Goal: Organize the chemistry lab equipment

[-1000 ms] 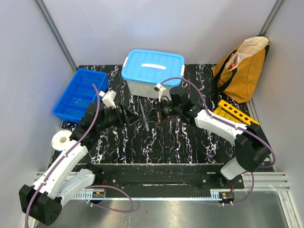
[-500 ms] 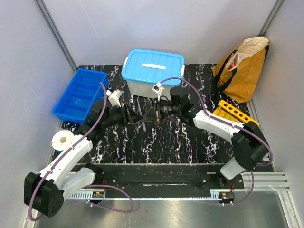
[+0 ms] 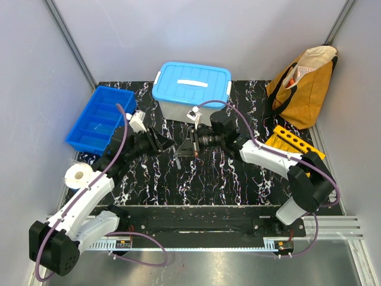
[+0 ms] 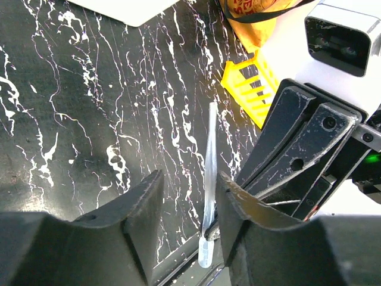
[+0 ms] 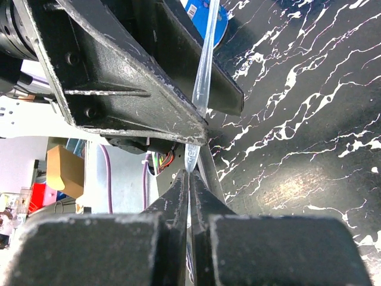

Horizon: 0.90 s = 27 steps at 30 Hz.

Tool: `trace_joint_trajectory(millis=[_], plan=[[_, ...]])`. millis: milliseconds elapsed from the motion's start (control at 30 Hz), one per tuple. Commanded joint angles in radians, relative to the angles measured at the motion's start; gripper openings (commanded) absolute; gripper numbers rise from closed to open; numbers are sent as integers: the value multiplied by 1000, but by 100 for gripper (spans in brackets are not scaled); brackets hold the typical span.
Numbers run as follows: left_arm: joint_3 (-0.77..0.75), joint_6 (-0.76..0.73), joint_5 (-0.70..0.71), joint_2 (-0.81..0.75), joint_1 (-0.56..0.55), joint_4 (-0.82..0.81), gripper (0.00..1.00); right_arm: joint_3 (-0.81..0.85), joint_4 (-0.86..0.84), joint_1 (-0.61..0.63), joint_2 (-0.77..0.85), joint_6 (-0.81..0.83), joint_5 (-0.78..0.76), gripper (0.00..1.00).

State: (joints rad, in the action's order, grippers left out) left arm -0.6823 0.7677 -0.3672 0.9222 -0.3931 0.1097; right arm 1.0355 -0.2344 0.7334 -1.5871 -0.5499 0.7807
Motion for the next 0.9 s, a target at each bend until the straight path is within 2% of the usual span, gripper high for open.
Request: trace_joint_trajectory(millis=[0,133,233,333,400,500,667,800,867], plan=[[-2,28,10,1,2,-53,40,-2,-52,9,12,-12,25,3],[18,53,-16,7,2,-70,26,-2,-49,9,16,-12,8,4],[10,50,2,1,3,-39,11,6,-23,9,13,-7,-14,12],[-34,10,54,6,5,43,0,27,45,11,12,4,-50,25],[-89,-34,106,21,17,131,0,35,88,8,25,14,-72,36],[-186,-91,181,50,74,258,0,23,158,9,79,51,-129,62],[-318,-185,299,72,258,398,0,-15,228,9,191,105,-291,99],[-393,-229,363,107,437,438,0,-54,299,4,243,-5,-535,100],[-428,-237,363,150,535,443,0,-37,371,-12,245,-65,-560,100]])
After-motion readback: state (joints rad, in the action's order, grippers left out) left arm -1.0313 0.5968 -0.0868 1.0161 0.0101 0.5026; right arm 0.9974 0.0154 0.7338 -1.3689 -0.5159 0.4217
